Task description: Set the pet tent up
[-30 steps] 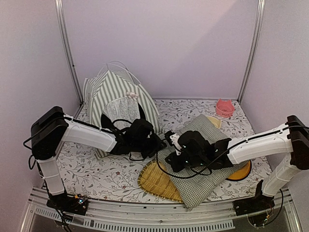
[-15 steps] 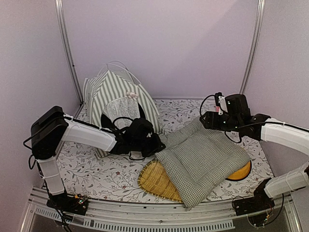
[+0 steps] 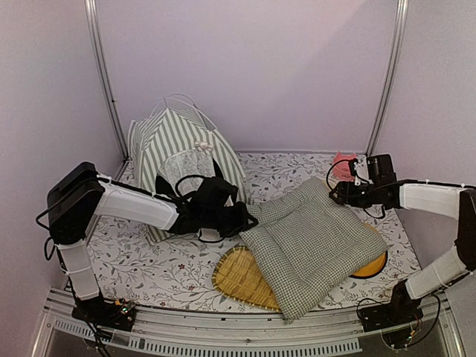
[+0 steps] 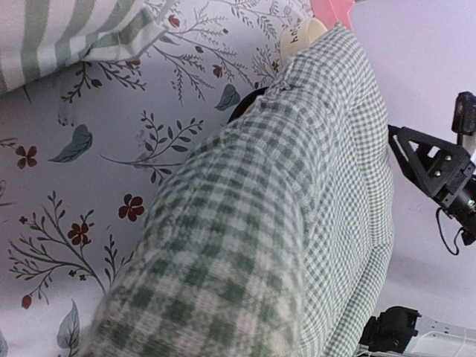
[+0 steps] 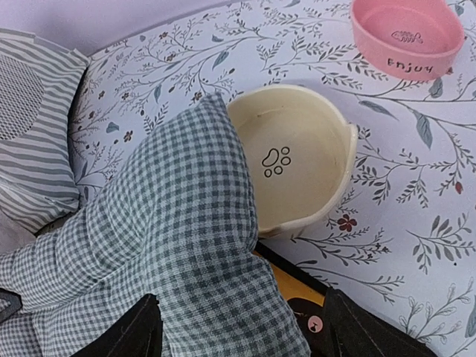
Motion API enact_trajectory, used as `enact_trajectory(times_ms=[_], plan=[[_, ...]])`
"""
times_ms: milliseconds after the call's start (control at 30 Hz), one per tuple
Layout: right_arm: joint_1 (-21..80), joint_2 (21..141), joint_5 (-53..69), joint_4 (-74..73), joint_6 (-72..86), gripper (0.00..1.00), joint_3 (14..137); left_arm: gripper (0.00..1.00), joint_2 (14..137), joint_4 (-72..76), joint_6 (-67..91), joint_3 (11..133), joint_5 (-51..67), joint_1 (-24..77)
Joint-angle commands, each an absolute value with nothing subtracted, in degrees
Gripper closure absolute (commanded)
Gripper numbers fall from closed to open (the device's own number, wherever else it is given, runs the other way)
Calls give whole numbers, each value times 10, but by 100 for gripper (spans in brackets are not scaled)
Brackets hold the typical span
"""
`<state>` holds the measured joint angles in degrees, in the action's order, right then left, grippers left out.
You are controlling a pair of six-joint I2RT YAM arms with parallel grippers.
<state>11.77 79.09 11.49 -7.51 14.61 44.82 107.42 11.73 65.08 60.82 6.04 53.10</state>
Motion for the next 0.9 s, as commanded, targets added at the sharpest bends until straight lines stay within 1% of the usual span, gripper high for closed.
enact_trajectory(times_ms=[0,67,133,200,233,300,333,367,467,633,767,867], plan=[[114,840,169,-47,123,4,433,100,1061,141,626,614,89,520],[114,847,171,-39,125,10,428,100,1060,142,623,616,93,518],[114,848,178,-37,131,21,427,100,1061,144,619,618,96,516],[114,839,187,-45,140,44,431,100,1062,144,618,619,99,515],[115,830,193,-46,143,60,432,100,1063,146,618,620,99,515],[118,801,206,-50,159,88,431,100,1065,151,619,621,103,515],[125,785,210,-51,165,95,430,100,1067,154,620,621,105,513],[135,768,210,-54,172,99,430,100,1069,157,622,621,107,514],[197,726,200,-65,189,100,438,100,1076,170,628,620,115,514],[329,703,154,-58,219,100,441,100,1087,187,636,624,122,514],[448,734,93,-26,243,100,445,100,1094,194,648,627,125,515],[523,789,54,-3,251,100,464,100,1100,194,658,627,122,516]])
